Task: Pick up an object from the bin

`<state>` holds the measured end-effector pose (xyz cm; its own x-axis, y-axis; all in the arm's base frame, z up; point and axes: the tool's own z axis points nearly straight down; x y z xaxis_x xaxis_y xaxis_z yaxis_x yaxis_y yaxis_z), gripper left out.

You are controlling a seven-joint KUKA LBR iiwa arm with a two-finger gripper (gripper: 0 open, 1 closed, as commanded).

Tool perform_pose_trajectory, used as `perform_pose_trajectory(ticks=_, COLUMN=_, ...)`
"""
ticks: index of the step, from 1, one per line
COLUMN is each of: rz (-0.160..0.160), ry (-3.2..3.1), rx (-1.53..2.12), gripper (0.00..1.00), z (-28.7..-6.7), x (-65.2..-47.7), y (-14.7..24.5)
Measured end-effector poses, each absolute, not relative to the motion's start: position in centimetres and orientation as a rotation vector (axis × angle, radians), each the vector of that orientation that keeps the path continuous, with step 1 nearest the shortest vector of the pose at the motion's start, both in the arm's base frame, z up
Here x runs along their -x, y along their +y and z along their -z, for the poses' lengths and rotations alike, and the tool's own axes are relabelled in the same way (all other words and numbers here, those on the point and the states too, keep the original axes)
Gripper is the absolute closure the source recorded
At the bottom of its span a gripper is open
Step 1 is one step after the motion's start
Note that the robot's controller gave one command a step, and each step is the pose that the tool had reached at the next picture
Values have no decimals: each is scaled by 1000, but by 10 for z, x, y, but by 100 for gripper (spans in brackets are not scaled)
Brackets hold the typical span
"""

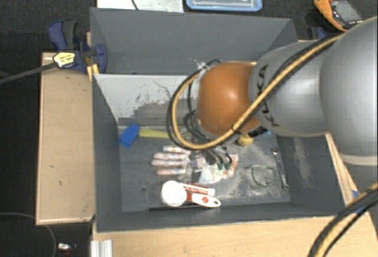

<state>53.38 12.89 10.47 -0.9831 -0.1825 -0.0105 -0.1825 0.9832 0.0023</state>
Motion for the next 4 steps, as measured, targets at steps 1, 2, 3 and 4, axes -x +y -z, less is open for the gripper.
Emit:
perform_pose_trajectory(ticks=1, rz=-4, ry=3054, rx=663, gripper=0, z=-77, x=-567, y=79)
perform_pose_trajectory(ticks=2, rz=-12, ry=3127, rx=194, gripper=100, z=-72, x=-536, y=97)
perform_pose_trajectory(ticks=3, rz=-13, ry=3127, rx=192, gripper=100, z=-72, x=-536, y=97)
perform_pose_trajectory(ticks=4, rz=-13, ry=3127, rx=188, gripper=100, z=-85, x=-536, y=97)
